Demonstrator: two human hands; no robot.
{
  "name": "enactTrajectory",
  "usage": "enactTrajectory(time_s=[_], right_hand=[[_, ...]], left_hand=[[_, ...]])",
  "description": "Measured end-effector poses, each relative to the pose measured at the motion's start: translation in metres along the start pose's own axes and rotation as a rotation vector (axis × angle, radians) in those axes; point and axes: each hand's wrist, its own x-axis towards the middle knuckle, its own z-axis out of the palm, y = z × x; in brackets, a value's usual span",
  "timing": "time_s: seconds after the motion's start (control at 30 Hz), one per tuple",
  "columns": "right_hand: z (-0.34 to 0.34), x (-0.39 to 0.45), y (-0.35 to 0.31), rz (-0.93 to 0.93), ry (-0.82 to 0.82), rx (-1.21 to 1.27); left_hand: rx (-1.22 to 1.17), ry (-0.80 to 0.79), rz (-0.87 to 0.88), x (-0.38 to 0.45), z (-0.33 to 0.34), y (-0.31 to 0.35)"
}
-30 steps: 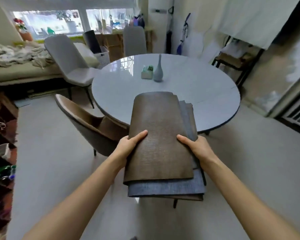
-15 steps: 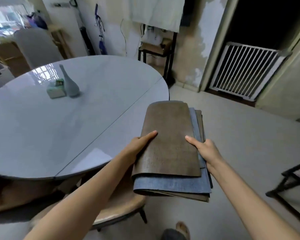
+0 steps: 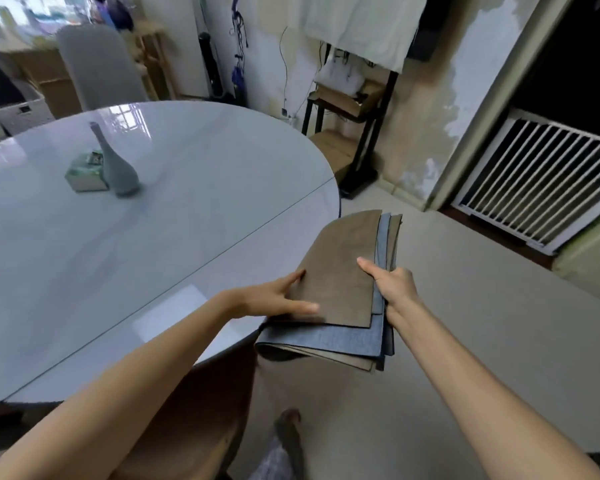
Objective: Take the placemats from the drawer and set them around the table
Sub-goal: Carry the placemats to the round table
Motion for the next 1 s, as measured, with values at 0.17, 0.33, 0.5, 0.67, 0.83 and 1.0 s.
enactTrajectory(time_s=[0.17,0.33,0.5,0.67,0.83,1.0], right_hand=[[0.043,0.089,-0.028,0.043,-0.003,-0.079],[0.092,0.169,-0.062,0.052,-0.056,-0.189],[0.148,0.242,-0.08,-0.007,-0.177,-0.313],[0.213,0.276,-0.113,0.066,-0.305,-0.344],[0.271,0.313,-0.128,0.082,-0.508,-0.405],[0.31,0.344,-0.145,0.055,-0.637,-0.504]], left_hand=[[0.357,-0.011,0.154,0.047,-0.034,-0.021],[0.536,0.179,0.205,0.084,-0.083,-0.027],[0.669,0.247,0.146,0.11,-0.143,-0.036],[0.671,0.563,0.121,0.129,-0.171,-0.054],[0.426,0.947,-0.004,0.152,-0.178,-0.067],[-0.069,1.326,-0.095,0.167,-0.197,-0.05]])
